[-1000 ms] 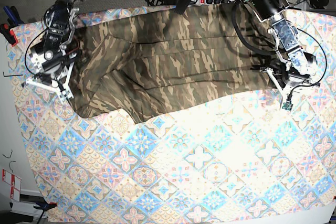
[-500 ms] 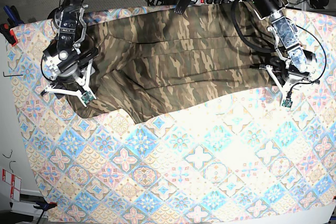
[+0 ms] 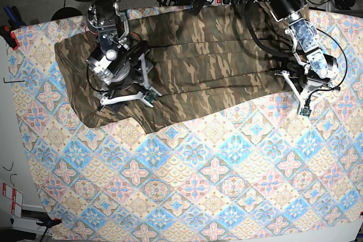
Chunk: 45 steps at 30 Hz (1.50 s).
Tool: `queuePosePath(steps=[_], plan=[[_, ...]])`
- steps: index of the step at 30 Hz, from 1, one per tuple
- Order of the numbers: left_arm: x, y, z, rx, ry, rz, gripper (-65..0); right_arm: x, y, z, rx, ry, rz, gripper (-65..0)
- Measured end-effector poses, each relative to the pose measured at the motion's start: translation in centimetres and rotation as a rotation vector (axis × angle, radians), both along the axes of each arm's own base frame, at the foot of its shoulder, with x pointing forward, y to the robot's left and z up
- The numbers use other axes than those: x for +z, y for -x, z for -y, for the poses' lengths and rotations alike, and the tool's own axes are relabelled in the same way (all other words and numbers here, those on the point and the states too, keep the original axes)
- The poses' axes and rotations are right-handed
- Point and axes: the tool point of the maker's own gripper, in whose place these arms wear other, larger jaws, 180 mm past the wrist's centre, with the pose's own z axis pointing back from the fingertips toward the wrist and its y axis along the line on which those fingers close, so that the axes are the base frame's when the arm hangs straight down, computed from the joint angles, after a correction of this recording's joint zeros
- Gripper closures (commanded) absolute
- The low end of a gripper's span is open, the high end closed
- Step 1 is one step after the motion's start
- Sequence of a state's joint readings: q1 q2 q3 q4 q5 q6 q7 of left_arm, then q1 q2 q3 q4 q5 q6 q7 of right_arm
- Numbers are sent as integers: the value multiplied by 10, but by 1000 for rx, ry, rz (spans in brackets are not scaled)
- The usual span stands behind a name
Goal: Fold the T-shirt properly
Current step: 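Lay the folded side down and reposition the right gripper on it, then drag the folded shirt toward the robot with both grippers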
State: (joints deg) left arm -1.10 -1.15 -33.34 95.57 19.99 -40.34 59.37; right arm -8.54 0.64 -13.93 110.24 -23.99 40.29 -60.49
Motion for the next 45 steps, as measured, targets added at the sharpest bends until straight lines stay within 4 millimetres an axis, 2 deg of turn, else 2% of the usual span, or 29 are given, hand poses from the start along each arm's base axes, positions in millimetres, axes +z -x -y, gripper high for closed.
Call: queuePosePath(steps=[4,8,14,17,21,25,27,31,35,39,42,45], plan=[[1,2,-5,5,-15,-7,-14,-4,-1,5,3,15,-7,-411],[1,1,-4,3,-14,-6,-14,-29,8,17,14,53,-76,-411],[1,1,-4,4,-14,-6,-14,-57,16,11,21,-13,-130,-411],[1,1,-4,3,-14,-6,-14,-61,9,14,17,-18,-134,-406],[1,1,-4,3,-14,-5,-14,-60,-12,15,16,-21,-113,-330],[0,2,-4,3,-14,-7,-14,-72,-10,18,20,-25,-148,-218],[1,1,-4,4,-14,-5,-14,-75,-12,24,13,-6,-157,-190],[1,1,-4,3,-13,-5,-14,-74,-15,27,13,3,-153,-164],[1,1,-4,3,-14,-6,-14,-75,-11,25,13,-5,-159,0],[1,1,-4,4,-14,-5,-14,-60,-16,25,14,1,-112,-15],[1,1,-4,3,-13,-4,-14,-43,-10,34,-23,22,-85,-12],[1,1,-4,4,-14,-6,-13,-25,-14,46,-58,72,-53,-12]])
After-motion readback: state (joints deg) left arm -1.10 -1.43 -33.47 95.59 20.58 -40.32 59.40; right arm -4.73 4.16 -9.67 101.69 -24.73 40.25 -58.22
